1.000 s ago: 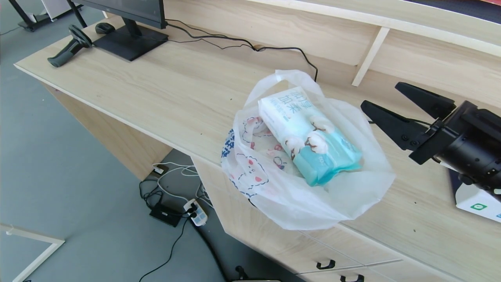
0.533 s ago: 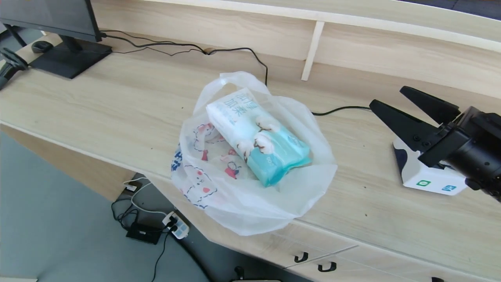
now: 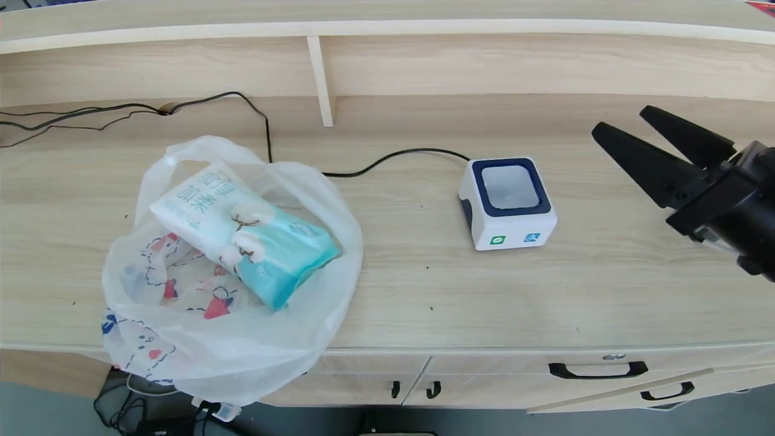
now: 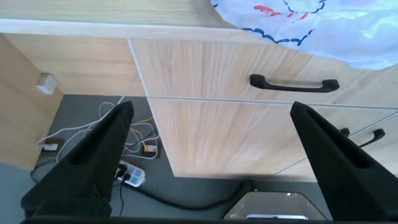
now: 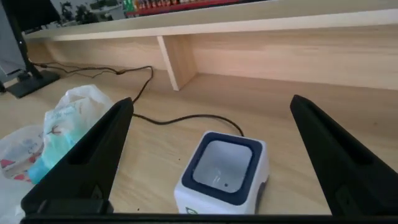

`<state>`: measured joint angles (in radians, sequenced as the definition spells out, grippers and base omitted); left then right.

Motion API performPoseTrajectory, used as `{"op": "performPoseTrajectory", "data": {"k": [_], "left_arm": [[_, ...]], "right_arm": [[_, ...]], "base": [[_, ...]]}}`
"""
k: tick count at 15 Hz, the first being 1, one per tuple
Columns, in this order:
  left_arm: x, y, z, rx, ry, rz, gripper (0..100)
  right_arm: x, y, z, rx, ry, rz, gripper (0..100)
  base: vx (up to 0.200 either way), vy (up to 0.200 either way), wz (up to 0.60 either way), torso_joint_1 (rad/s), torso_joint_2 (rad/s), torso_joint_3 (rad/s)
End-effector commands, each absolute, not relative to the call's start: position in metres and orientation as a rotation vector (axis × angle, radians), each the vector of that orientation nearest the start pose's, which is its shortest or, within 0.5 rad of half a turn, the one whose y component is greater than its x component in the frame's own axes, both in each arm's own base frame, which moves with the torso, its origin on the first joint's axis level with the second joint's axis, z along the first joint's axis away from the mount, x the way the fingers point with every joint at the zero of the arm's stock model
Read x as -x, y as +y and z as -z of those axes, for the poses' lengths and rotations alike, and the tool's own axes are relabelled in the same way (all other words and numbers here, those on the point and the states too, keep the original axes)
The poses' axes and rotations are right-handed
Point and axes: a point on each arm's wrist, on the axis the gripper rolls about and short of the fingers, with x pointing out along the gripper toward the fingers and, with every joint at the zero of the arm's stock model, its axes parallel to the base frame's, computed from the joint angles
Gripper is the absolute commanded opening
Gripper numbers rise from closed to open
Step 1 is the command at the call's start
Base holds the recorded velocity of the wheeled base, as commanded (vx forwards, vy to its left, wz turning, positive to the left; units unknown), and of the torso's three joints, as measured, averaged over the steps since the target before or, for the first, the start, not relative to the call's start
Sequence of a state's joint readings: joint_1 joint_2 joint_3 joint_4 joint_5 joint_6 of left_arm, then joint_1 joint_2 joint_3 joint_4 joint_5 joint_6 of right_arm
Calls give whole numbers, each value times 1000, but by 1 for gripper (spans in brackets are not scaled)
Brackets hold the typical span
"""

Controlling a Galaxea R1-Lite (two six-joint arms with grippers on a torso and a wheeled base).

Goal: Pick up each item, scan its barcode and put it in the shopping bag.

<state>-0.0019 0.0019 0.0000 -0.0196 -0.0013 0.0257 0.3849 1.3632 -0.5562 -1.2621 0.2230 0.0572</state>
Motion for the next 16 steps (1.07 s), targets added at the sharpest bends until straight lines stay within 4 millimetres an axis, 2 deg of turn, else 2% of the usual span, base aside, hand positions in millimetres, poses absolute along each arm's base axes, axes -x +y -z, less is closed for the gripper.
{"op": "performPoseTrajectory", "data": {"k": [1, 3, 6, 9, 11, 12, 14, 16], "left_arm": [[23, 0, -78, -25, -18, 3, 100], [23, 0, -78, -25, -18, 1, 100], [23, 0, -78, -25, -18, 1, 100], [23, 0, -78, -25, -18, 3, 100], [23, 0, -78, -25, -18, 3, 100], [23, 0, -78, -25, -18, 3, 100], [23, 0, -78, -25, -18, 3, 100], [23, 0, -78, -25, -18, 3, 100]], "right_arm": [[-181, 49, -288, -49, -555, -430, 100], [-165, 1, -290, 50, -553, -243, 100], [-143, -30, -282, 161, -491, -192, 100], [-140, -43, -258, 152, -399, -121, 100], [-141, -43, -247, 154, -359, -112, 100], [-141, -43, -232, 155, -308, -112, 100], [-145, -44, -217, 147, -247, -119, 100], [-150, -46, -211, 134, -215, -118, 100]], "base": [[0, 0, 0, 0, 0, 0], [0, 0, 0, 0, 0, 0], [0, 0, 0, 0, 0, 0], [0, 0, 0, 0, 0, 0], [0, 0, 0, 0, 0, 0], [0, 0, 0, 0, 0, 0], [0, 0, 0, 0, 0, 0], [0, 0, 0, 0, 0, 0]]}}
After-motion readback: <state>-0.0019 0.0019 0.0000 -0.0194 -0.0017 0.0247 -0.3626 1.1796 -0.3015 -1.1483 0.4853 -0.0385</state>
